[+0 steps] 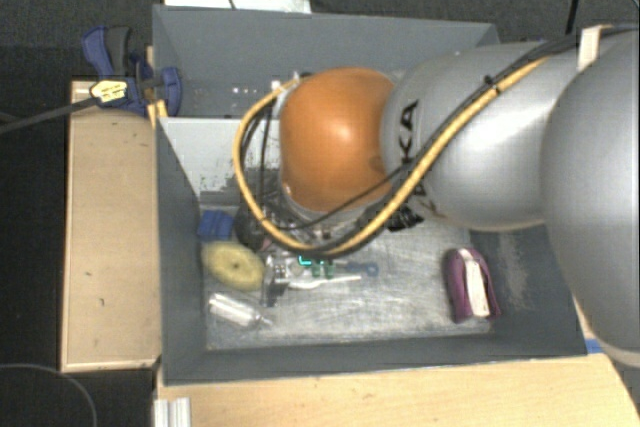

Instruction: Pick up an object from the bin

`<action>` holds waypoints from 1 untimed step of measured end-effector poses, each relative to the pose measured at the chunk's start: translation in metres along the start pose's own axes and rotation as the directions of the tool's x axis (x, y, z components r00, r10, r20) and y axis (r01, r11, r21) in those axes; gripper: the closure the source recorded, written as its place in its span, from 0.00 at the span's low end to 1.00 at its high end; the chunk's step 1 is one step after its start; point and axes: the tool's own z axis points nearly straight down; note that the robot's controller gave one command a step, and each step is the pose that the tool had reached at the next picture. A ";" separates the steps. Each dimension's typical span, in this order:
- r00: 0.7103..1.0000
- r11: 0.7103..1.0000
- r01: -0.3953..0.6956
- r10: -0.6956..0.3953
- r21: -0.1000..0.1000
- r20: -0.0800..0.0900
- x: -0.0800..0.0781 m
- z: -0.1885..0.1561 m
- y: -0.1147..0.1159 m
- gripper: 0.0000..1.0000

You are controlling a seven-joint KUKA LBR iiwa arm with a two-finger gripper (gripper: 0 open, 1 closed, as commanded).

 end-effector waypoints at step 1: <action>0.994 0.994 -0.105 0.105 -0.005 0.012 -0.020 0.093 -0.014 0.00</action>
Offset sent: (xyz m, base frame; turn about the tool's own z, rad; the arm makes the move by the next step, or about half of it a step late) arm 0.0165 -0.0142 -0.0948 0.1040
